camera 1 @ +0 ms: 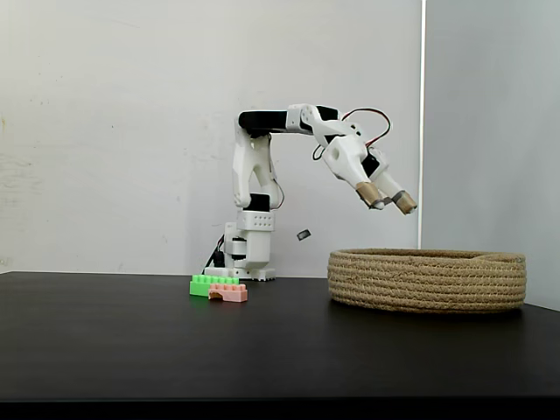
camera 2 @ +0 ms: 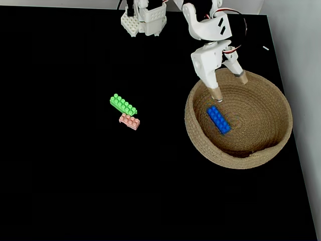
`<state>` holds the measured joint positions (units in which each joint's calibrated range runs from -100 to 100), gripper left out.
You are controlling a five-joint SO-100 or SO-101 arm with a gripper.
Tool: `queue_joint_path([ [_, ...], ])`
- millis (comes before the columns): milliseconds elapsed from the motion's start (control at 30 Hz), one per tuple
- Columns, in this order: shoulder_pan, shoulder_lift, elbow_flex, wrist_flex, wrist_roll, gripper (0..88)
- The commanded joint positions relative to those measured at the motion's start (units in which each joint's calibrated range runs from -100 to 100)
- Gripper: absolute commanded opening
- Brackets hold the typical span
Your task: Place the lego blocks in the tray
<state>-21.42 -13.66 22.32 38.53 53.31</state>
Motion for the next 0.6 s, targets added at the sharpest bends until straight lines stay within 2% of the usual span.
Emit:
queue_joint_path([
  [0, 2.79, -5.6, -0.2, 3.33, 0.59, 38.2],
  [100, 6.83, -9.82, 0.17, 9.99, 1.71, 37.2],
  [367, 24.71, -18.59, 5.73, 21.49, 9.47, 36.3],
  [567, 35.68, -16.18, 7.92, 22.24, 16.31, 35.5],
])
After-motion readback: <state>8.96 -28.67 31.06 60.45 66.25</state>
